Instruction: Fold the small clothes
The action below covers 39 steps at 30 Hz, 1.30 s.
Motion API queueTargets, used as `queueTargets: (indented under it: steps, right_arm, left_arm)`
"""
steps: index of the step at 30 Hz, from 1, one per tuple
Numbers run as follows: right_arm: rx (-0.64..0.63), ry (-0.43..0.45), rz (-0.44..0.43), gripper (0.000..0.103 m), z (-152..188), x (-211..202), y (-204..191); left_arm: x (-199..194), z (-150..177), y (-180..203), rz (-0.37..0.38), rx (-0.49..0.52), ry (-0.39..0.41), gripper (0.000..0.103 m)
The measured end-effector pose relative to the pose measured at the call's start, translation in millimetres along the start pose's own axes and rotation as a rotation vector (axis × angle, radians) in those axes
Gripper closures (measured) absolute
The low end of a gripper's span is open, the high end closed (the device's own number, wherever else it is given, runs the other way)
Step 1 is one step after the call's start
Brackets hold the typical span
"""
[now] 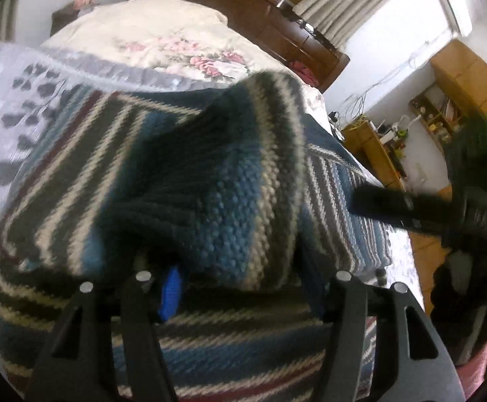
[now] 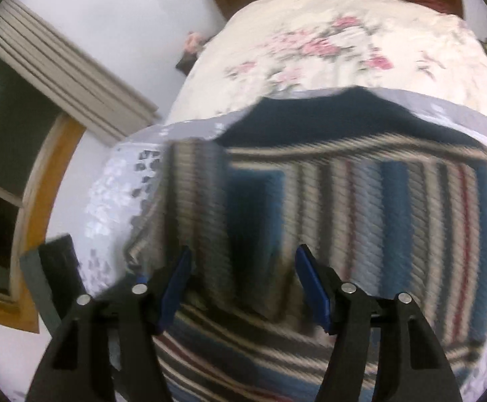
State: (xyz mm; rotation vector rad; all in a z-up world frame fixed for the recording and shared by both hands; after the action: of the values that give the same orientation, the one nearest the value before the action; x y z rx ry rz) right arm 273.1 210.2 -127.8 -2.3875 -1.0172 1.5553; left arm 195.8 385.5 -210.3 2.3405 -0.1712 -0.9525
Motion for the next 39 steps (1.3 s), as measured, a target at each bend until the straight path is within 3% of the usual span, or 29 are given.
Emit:
queueTargets:
  steps: [4,5,6,8,11,16,19,21,22,24,29,35,38,39]
  right_arm:
    - [-0.031,-0.036,0.012,0.031,-14,29,-18]
    - [-0.04,-0.049,0.039,0.04,-16,38,-18]
    - [-0.045,-0.061,0.054,0.063,-15,43,-18]
    - [-0.033,-0.086,0.055,0.088,-12,50,-11]
    - [-0.029,-0.07,0.085,0.091,-11,49,7]
    - [0.04,-0.08,0.046,0.085,-9,47,34]
    - [0.04,-0.077,0.041,0.08,-7,43,37]
    - [0.027,-0.056,0.072,0.069,-8,32,35]
    - [0.007,-0.038,0.102,0.066,-10,27,33]
    - [-0.072,0.013,0.159,0.064,-14,9,20]
    - [-0.261,0.031,0.117,0.051,-16,-10,-36]
    - [-0.463,-0.055,0.135,0.046,10,31,-86]
    - [-0.527,-0.087,0.21,0.039,21,54,-87]
    - [-0.565,-0.106,0.272,0.038,25,65,-84]
  left_arm:
    - [10,-1,14,0.014,0.045,-0.011,0.044]
    - [12,-2,16,0.014,0.05,-0.013,0.044]
    - [11,-2,16,0.018,0.05,-0.013,0.044]
    - [5,-1,11,0.031,0.042,-0.015,0.043]
    - [-14,0,-3,0.02,0.052,0.002,0.043]
    - [-35,-15,-28,-0.023,0.02,0.065,0.042]
    - [-31,-20,-66,-0.116,-0.035,0.047,0.043]
    - [-20,-19,-89,-0.13,-0.081,0.006,0.054]
    - [-16,-19,-97,-0.124,-0.1,-0.008,0.06]
    - [-18,-22,-103,-0.103,-0.128,-0.006,0.06]
    - [-38,-32,-91,-0.087,-0.124,0.061,0.043]
    - [-64,-34,-97,-0.118,-0.125,0.097,0.04]
    - [-76,-33,-105,-0.141,-0.132,0.111,0.04]
    - [-83,-28,-104,-0.145,-0.132,0.112,0.039]
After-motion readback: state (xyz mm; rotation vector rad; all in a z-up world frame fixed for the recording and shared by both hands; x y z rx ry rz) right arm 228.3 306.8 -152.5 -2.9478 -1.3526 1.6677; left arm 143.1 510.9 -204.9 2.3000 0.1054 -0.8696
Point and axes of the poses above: each gripper's, at about its wrist camera, not at the fingertips, and x roughly the way its jaws point, y to its right, z to its underside, the point moved 4 cm from there along x, roughly the way its jaws point, and after that the axes turned 9 degrees about y, right-handed, at the moved point
